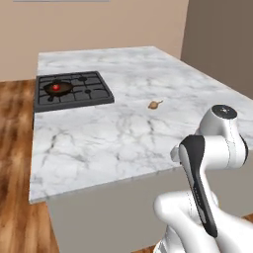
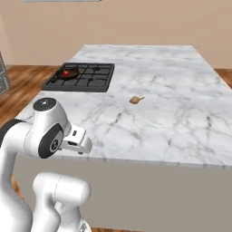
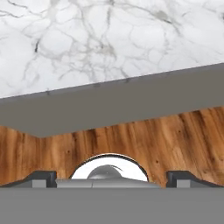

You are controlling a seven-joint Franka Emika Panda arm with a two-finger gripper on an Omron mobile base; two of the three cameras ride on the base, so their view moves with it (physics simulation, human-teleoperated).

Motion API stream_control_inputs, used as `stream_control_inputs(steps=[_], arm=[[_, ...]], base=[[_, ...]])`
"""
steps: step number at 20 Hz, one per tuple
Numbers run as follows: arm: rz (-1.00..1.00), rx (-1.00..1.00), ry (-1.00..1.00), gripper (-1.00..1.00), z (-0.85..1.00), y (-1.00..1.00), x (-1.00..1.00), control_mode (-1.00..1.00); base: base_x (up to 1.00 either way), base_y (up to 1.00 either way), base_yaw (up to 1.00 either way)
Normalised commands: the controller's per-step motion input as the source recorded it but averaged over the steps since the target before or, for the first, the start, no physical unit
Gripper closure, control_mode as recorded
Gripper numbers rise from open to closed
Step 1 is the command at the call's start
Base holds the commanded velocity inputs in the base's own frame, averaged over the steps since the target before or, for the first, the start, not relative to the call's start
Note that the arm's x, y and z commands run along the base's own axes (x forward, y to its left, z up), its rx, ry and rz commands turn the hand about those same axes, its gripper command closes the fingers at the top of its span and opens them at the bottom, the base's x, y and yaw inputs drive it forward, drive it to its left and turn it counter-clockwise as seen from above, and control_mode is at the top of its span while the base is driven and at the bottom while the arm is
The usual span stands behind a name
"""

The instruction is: Place the pan on the front right burner on the stove. Then place the tomato and the onion in the pan and turn on the front right burner.

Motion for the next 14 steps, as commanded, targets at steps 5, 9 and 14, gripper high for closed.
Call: stream_control_inputs(steps=[5,9,14], arm=[[0.00,0.00,0.00,-1.00,0.00,0.00,0.00,1.00],[0.00,0.00,0.00,-1.00,0.00,0.00,0.00,1.00],[0.00,0.00,0.00,-1.00,0.00,0.00,0.00,1.00]], base=[[-0.11,-0.69,0.26],[0.00,-0.71,0.26],[0.00,-0.58,0.20]])
